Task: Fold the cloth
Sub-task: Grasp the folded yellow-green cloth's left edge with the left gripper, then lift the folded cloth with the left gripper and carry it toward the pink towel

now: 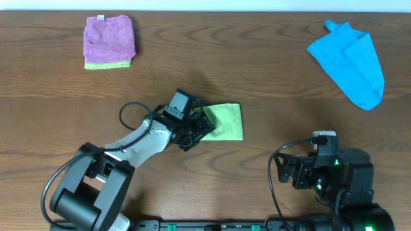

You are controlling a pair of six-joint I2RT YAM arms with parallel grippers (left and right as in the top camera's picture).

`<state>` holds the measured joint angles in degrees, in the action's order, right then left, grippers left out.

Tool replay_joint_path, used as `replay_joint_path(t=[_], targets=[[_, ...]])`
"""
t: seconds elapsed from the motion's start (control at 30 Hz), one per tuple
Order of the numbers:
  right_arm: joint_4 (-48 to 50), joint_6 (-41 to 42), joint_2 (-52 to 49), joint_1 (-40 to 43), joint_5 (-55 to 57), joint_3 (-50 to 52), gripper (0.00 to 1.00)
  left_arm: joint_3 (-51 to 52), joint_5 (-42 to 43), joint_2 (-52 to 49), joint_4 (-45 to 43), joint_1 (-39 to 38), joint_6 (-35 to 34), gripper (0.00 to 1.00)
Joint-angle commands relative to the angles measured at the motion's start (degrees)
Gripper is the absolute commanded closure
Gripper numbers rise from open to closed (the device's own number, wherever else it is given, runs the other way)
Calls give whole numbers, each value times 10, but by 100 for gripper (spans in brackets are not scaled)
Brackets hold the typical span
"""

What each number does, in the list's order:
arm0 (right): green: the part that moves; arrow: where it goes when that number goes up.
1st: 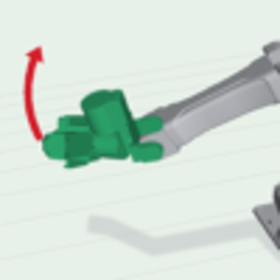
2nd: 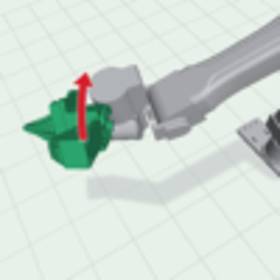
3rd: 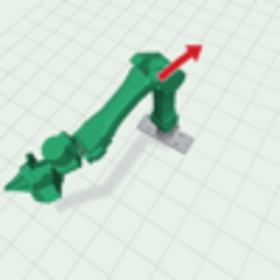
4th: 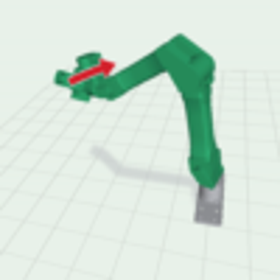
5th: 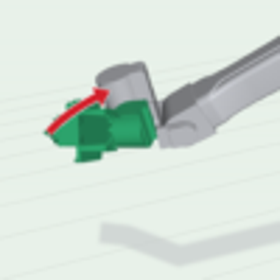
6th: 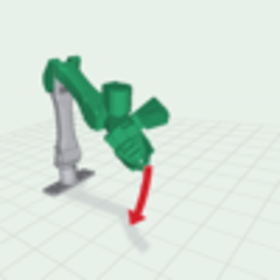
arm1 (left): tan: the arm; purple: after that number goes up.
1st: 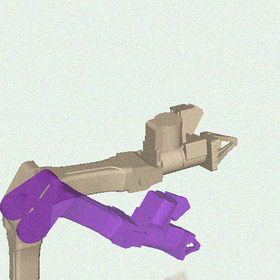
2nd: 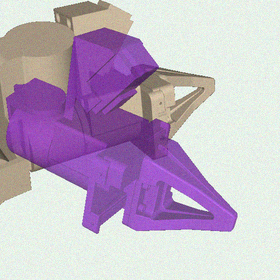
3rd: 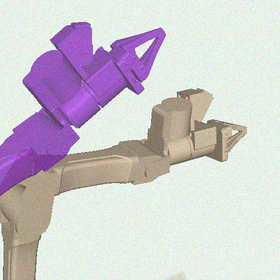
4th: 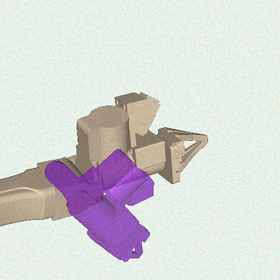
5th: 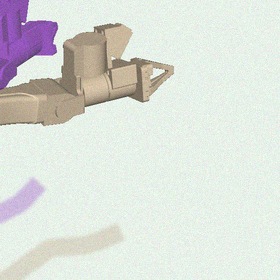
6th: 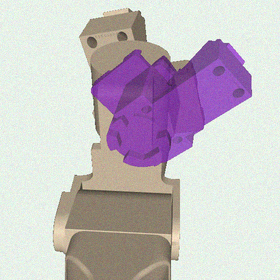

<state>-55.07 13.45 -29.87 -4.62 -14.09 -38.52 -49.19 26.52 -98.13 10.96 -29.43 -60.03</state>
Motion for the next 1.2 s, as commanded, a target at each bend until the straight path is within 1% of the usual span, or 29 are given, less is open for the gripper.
replay_joint_path(t=[0.0, 0.43, 0.7, 0.83, 1.17], targets=[[-1, 9, 3, 6, 2, 4, 1, 3, -21, 7, -5, -6, -9, 26], [-1, 9, 3, 6, 2, 4, 1, 4, -32, 1, -6, -14, -9, 23], [-1, 9, 3, 6, 2, 4, 1, 4, -30, -11, -20, -19, -9, 25], [-1, 9, 3, 6, 2, 4, 1, 4, -34, -12, -37, -21, -9, 25], [-1, 9, 3, 6, 2, 4, 1, 4, -52, -19, -39, -33, -17, 25]])
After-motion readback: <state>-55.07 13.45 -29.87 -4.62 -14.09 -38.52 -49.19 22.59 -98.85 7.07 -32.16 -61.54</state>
